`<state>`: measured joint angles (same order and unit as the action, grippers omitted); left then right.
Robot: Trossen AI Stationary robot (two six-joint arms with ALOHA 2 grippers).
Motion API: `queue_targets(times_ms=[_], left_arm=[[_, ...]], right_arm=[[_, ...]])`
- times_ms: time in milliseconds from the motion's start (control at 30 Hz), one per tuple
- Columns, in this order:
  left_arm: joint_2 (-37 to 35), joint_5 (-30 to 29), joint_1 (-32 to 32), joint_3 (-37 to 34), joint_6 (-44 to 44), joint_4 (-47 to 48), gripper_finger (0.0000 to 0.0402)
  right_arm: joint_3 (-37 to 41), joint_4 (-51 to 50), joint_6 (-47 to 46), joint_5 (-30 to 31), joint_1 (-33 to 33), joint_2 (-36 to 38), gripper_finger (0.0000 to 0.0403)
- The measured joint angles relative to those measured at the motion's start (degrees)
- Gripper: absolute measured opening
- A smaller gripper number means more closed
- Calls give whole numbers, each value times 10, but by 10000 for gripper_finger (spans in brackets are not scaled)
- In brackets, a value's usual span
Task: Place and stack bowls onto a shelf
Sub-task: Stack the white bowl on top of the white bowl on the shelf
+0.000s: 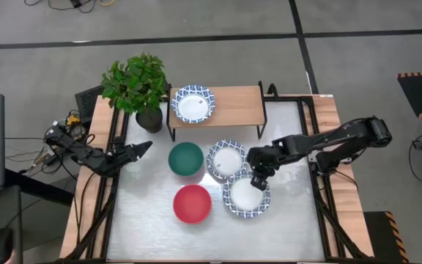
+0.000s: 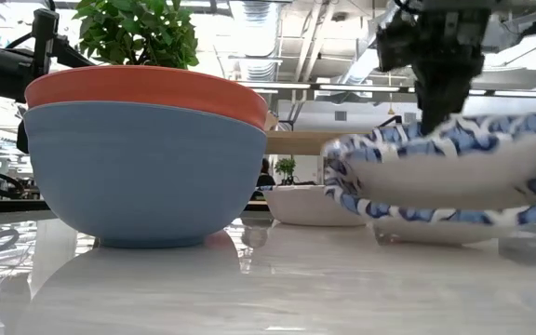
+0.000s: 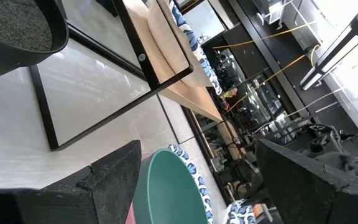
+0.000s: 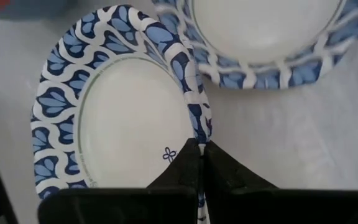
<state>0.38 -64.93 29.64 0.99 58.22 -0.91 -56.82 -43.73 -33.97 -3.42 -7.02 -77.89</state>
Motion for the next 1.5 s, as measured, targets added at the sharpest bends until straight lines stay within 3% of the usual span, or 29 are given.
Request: queue_targets(times_ms=[567, 867, 1200, 1500], left_arm=[[0, 6, 0, 0, 1, 0, 302], [0, 6, 0, 0, 9, 0, 302], [0, 23, 0, 0, 46, -2, 302], [0, 50, 0, 0, 70, -12, 302]], right_arm=[[-129, -106, 126, -30, 79, 2, 30], [-148, -190, 161, -28, 165, 63, 29], [-149, -30, 36, -54, 262, 171, 28], [-149, 58, 9, -55, 273, 137, 30]])
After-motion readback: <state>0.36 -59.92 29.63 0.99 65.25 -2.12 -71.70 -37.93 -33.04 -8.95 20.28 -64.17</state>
